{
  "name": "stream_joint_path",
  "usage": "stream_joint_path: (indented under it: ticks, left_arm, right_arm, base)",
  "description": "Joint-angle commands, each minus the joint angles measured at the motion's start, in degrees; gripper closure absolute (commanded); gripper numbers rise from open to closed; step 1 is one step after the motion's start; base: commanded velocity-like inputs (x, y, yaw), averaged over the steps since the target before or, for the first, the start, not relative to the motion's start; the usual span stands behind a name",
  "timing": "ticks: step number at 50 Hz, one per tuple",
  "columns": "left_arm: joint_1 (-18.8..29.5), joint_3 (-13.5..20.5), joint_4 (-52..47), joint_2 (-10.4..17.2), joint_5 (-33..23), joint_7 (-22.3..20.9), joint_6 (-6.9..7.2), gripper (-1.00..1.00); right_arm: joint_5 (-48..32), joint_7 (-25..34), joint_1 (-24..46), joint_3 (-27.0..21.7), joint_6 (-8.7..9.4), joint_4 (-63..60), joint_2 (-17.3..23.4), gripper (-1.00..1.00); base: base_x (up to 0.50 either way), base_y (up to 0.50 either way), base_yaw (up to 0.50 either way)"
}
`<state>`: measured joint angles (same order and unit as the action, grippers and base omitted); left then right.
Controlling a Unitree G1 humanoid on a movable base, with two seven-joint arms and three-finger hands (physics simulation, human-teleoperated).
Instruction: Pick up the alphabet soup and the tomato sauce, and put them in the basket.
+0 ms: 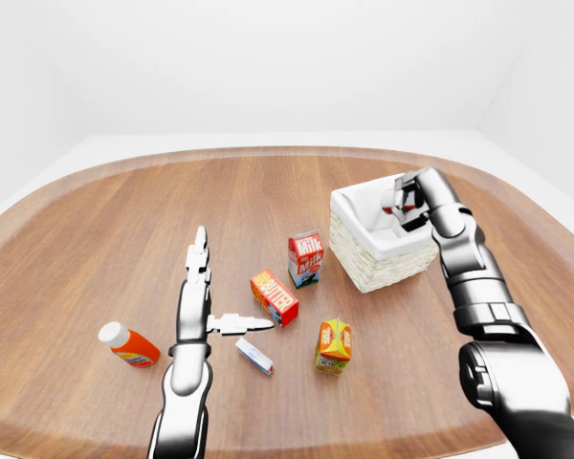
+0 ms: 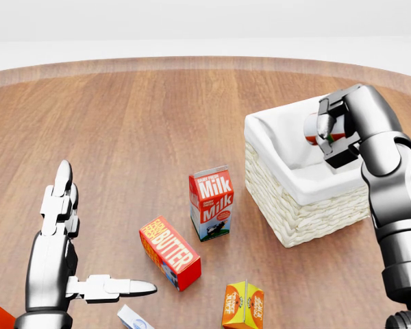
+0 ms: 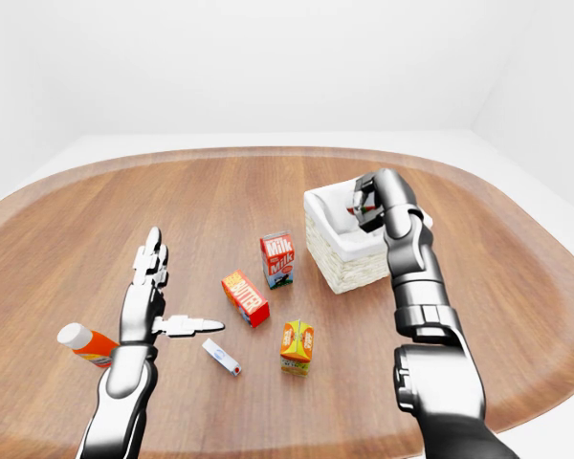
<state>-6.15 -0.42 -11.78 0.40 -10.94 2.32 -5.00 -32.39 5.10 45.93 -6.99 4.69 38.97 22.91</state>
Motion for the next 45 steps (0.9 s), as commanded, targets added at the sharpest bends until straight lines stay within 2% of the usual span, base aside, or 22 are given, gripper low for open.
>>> stream_joint_path:
  ticks: [1, 11, 20, 23, 27, 36, 45]
  left_arm:
    - [-0.1, -0.1, 0.1, 0.1, 0.1, -0.1, 0.0, -1.0]
    - [-0.2, -0.1, -0.1, 0.1, 0.1, -0.1, 0.0, -1.0]
    - [-0.2, -0.1, 0.1, 0.1, 0.2, -0.1, 0.0, -1.0]
    - [-0.3, -0.1, 0.0, 0.1, 0.2, -0.1, 0.0, -1.0]
    - [-0.2, 0.0, 0.2, 0.1, 0.2, -0.1, 0.0, -1.0]
    - [-0.2, 0.0, -0.3, 0.1, 0.2, -0.2, 0.0, -1.0]
    - [-0.2, 0.0, -0.3, 0.1, 0.2, -0.2, 0.0, -1.0]
  right_arm:
    - [0.3, -3.4, 5.0, 0.9, -0.39, 7.9, 0.4, 1.0]
    - [0.1, -6.2, 9.6, 1.9, -3.01, 17.1, 0.1, 1.0]
    - [0.1, -8.0, 11.4, 2.5, -4.57, 22.2, 0.0, 1.0]
    - [-0.4, -9.3, 12.1, 2.9, -5.69, 24.5, 0.0, 1.0]
    - [-0.5, -9.4, 12.7, 3.0, -5.62, 25.2, -0.1, 1.0]
    - [-1.8, -12.0, 15.0, 3.8, -6.9, 30.1, -0.9, 1.0]
    - [-2.5, -12.8, 16.4, 4.0, -6.78, 31.7, -1.4, 1.0]
  base:
    - [0.0, 0.0, 0.0]
    - [0.0, 0.0, 0.0]
    - [0.0, 0.0, 0.0]
    - [0.0, 0.0, 0.0]
    - [0.0, 0.0, 0.0]
    - [0.0, 0.0, 0.0]
    - [0.0, 0.0, 0.0]
